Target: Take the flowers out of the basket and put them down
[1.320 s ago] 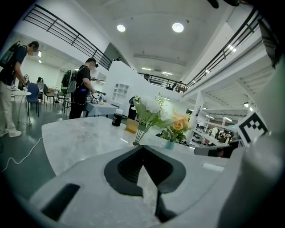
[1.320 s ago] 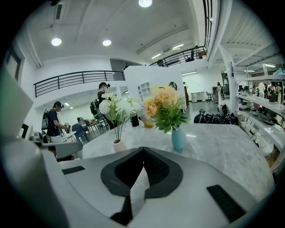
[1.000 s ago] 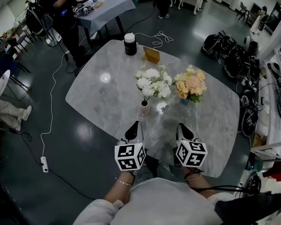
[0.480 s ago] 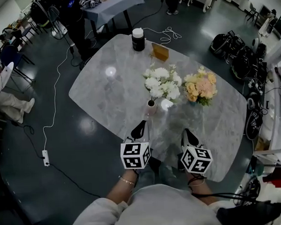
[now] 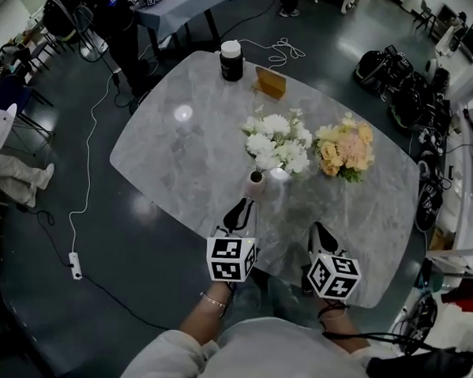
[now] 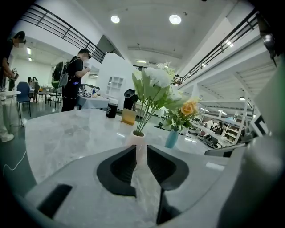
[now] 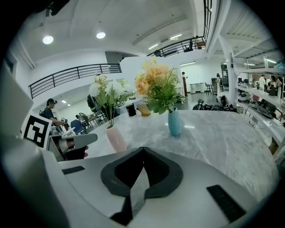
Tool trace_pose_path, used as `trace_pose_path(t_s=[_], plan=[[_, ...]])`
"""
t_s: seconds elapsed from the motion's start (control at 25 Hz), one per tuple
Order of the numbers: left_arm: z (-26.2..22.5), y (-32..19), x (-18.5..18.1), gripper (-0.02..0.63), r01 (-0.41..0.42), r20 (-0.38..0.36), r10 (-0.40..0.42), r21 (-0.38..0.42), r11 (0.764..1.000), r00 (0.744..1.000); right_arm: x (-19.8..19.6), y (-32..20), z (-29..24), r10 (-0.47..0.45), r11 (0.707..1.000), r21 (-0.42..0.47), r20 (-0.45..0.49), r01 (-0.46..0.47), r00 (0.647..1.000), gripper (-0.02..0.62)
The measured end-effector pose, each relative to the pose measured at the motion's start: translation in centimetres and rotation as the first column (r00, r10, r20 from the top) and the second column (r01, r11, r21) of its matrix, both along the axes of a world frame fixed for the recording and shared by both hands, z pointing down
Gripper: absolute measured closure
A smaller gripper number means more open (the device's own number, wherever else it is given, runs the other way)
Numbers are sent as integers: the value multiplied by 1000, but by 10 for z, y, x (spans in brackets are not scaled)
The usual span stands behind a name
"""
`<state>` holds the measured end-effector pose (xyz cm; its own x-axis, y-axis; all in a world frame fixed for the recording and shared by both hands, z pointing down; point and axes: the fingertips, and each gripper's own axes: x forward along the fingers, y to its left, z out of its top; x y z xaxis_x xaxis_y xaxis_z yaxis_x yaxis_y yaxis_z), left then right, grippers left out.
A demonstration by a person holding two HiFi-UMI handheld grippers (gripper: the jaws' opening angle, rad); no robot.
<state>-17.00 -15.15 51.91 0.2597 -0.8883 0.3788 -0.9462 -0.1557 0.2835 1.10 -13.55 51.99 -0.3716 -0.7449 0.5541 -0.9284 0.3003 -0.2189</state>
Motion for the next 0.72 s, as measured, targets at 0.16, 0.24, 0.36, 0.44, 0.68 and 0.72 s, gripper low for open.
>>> trace_pose_path(t_s=[0.16, 0.24, 0.36, 0.44, 0.68, 0.72], plan=[[6, -10, 3, 506, -29, 18, 29, -4, 1000, 999, 1, -2, 4, 11, 1000, -13, -5, -11, 1000, 589], [6, -17, 3, 491, -39, 19, 39, 3, 999, 999, 0, -3, 6, 13, 1000, -17, -7, -13, 1000, 589], [8, -25, 2, 471, -44, 17, 44, 11, 999, 999, -2, -5, 8, 15, 1000, -24, -9, -15, 1000, 589], [11, -29, 1, 454, -49, 24, 49, 9, 999, 999, -2, -7, 11, 20, 999, -30, -10, -20, 1000, 589], [25, -41, 4, 397, -101, 58, 101, -15, 995, 993, -2, -9, 15, 30, 999, -42, -19, -31, 999, 589], [28, -42, 4, 388, -111, 72, 112, -18, 994, 991, -2, -10, 16, 31, 999, -43, -21, -31, 999, 589]])
